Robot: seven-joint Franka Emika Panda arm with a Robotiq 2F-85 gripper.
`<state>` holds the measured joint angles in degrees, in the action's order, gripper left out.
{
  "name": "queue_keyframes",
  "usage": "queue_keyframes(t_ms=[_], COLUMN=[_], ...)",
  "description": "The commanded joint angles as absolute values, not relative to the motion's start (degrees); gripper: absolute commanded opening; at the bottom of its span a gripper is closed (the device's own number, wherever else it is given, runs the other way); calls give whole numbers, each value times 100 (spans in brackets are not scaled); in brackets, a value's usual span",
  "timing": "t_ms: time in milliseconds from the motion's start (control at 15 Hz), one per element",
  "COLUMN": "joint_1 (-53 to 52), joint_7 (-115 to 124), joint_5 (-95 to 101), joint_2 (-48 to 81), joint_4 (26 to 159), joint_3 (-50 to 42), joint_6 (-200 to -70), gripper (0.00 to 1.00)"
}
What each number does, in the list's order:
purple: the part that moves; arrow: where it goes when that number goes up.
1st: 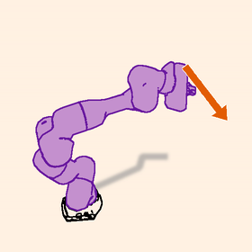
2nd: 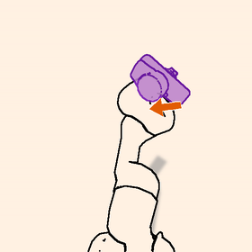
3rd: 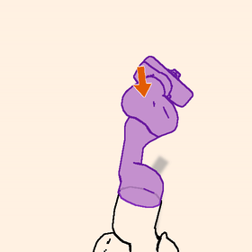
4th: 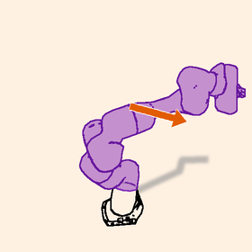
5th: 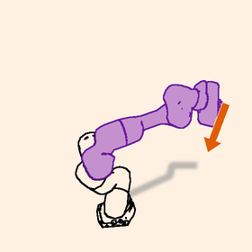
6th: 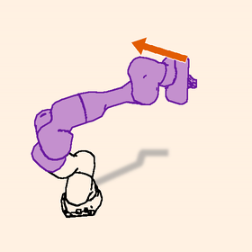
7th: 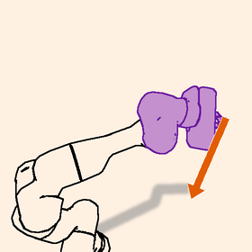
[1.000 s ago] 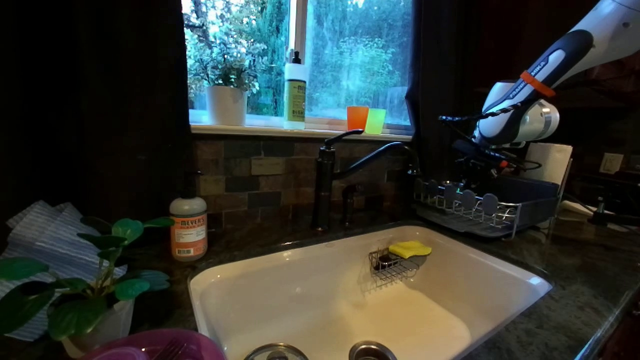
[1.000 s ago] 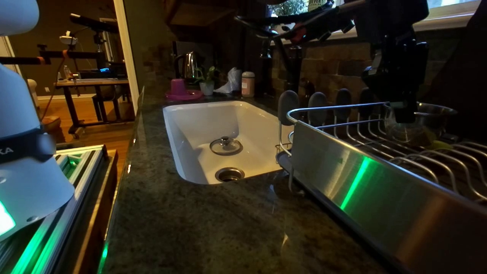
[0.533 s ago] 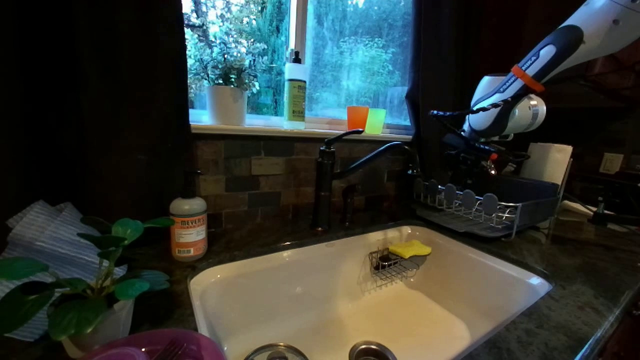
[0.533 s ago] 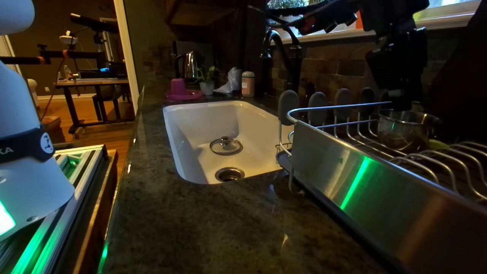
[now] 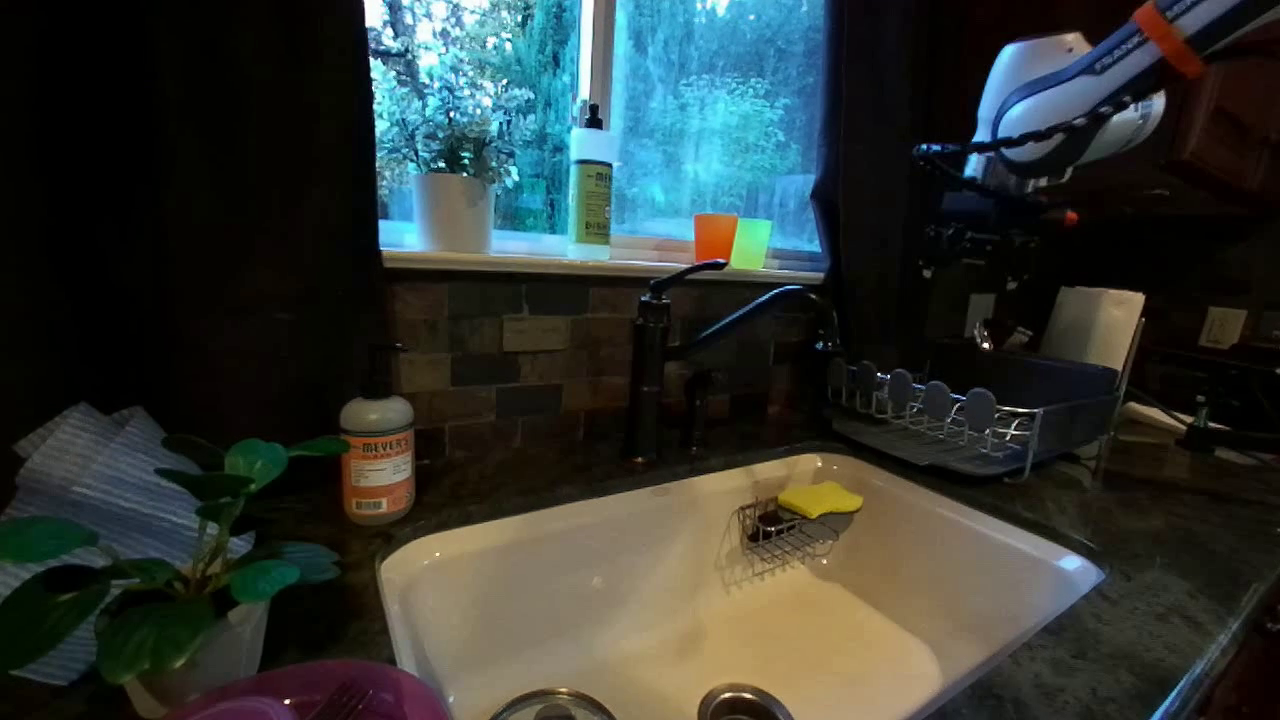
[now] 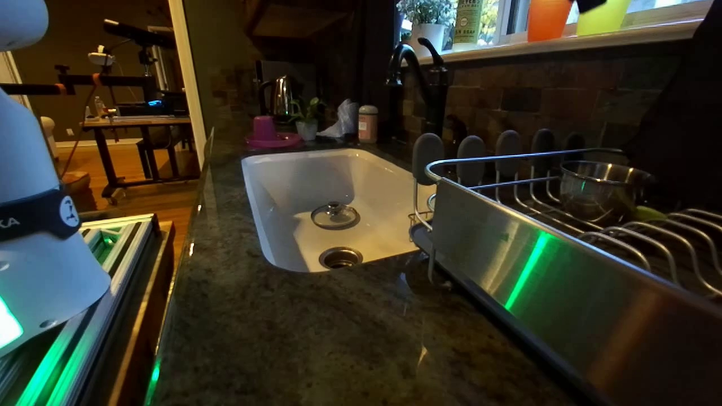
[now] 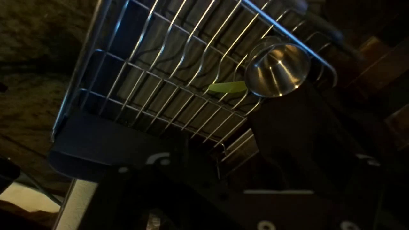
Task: Put the silver bowl on the plate rack
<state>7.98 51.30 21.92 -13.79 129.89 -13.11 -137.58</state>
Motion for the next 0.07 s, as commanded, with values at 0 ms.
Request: queue_keyframes(t_ms=[0], joint_1=[1103], joint_7=[4750], joint_5=[1961], joint_2=[-1652], joint_4=[13110], joint_3=[-1008], joint_6=[-13697], gripper=[100])
